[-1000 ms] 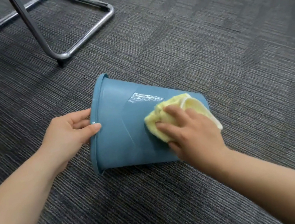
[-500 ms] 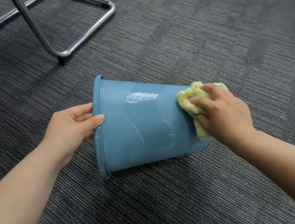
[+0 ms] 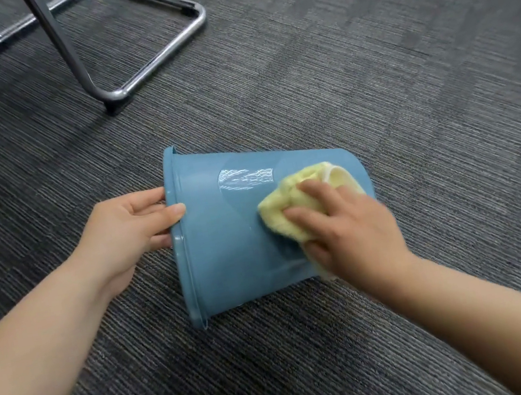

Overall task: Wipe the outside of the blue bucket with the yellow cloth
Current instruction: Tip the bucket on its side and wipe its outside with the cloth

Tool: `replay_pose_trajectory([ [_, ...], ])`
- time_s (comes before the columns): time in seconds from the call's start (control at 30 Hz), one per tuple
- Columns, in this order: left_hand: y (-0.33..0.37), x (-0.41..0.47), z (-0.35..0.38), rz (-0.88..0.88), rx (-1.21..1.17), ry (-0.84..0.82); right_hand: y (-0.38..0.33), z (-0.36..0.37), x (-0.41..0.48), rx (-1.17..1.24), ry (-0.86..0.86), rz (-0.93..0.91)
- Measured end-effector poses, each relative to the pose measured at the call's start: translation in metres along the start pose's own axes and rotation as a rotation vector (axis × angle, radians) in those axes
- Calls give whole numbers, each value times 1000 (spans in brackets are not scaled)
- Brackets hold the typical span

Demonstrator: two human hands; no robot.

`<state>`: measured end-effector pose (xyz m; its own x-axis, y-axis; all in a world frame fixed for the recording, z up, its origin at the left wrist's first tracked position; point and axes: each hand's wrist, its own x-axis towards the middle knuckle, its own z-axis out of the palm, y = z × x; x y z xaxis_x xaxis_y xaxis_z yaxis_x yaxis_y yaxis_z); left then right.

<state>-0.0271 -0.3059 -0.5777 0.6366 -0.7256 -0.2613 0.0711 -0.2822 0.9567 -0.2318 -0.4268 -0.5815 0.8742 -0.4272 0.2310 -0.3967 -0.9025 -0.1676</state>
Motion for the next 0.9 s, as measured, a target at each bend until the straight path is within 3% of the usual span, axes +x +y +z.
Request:
replay_pose_trajectory([
  [0.2, 1, 5, 4, 6, -24, -23, 39, -1, 1, 2, 20, 387],
  [0.63, -2, 3, 5, -21, -42, -19, -8, 4, 5, 25, 7, -9],
  [0.8, -2, 3, 5, -29, -17, -39, 14, -3, 3, -4, -34, 59],
  [0.9, -2, 1, 6, -90, -23, -63, 38, -4, 0, 1, -62, 263],
])
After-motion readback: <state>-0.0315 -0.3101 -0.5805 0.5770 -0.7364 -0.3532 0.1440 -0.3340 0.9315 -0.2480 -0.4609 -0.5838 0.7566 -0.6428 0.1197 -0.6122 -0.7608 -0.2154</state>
